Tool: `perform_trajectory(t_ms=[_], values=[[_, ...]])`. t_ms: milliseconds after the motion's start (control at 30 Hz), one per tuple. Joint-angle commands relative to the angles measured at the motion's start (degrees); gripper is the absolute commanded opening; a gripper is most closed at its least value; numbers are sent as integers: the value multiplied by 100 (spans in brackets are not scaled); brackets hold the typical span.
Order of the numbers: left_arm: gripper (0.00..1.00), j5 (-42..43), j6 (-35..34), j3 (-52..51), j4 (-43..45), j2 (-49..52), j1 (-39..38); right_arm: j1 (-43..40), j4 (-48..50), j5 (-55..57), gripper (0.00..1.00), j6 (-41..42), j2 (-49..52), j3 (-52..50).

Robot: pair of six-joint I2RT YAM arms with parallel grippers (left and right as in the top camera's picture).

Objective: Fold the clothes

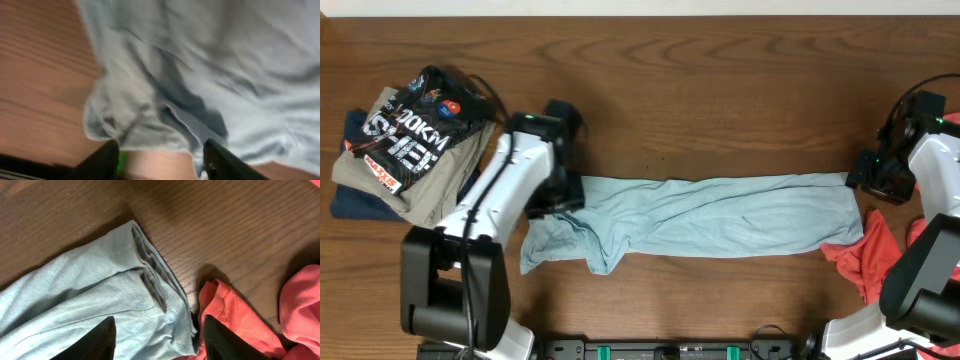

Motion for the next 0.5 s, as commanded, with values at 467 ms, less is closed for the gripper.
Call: perform_trajectory(t_ms=[467], values=[[60, 743, -236, -852, 570, 37, 76, -37, -7, -7, 63, -358, -33, -48]])
